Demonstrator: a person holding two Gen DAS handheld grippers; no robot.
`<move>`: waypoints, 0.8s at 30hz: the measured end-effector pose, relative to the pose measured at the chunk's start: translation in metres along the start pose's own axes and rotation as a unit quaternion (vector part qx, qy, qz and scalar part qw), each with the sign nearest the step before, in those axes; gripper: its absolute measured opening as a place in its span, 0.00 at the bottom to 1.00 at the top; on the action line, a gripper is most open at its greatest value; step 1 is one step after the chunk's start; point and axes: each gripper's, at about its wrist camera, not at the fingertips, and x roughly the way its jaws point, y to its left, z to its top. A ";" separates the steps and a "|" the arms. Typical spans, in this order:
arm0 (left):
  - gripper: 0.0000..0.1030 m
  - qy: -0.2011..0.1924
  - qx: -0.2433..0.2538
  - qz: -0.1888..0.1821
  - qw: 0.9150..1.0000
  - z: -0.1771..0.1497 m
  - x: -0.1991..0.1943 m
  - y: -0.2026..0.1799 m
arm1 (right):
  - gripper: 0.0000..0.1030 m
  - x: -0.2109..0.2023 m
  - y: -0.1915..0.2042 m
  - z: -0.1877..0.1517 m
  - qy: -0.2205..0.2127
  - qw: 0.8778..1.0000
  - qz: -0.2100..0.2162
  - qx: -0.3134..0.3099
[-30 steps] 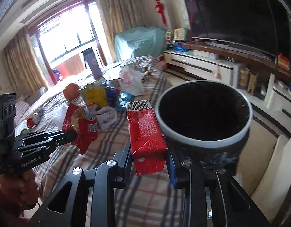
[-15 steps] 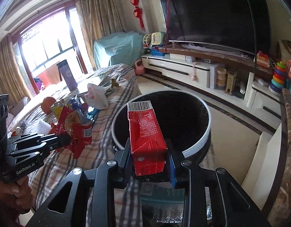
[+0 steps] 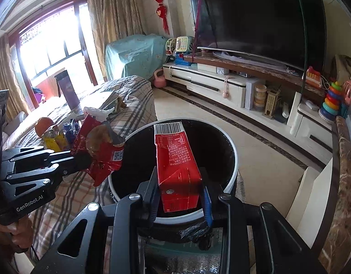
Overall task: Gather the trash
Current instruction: 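Carry the red bag and the milk carton over the black trash bin with both grippers, then open both grippers to drop the bag and carton into the bin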
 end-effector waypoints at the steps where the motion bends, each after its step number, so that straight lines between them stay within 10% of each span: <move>1: 0.09 0.003 0.002 -0.001 1.000 0.002 0.003 -0.001 | 0.31 0.002 -0.001 0.001 0.002 1.000 -0.002 -0.001; 9: 0.10 0.020 0.002 -0.008 1.000 0.015 0.024 -0.005 | 0.31 0.019 -0.012 0.007 0.019 1.000 -0.003 0.004; 14: 0.36 0.020 -0.009 -0.008 1.000 0.020 0.029 -0.003 | 0.32 0.029 -0.020 0.008 0.033 0.999 0.003 0.016; 17: 0.56 0.015 -0.018 0.000 1.000 0.017 0.027 0.000 | 0.50 0.031 -0.021 0.008 0.035 0.999 0.006 0.020; 24: 0.61 0.017 -0.041 0.012 0.999 -0.002 0.019 0.012 | 0.66 0.019 -0.010 0.002 0.023 0.999 0.019 0.027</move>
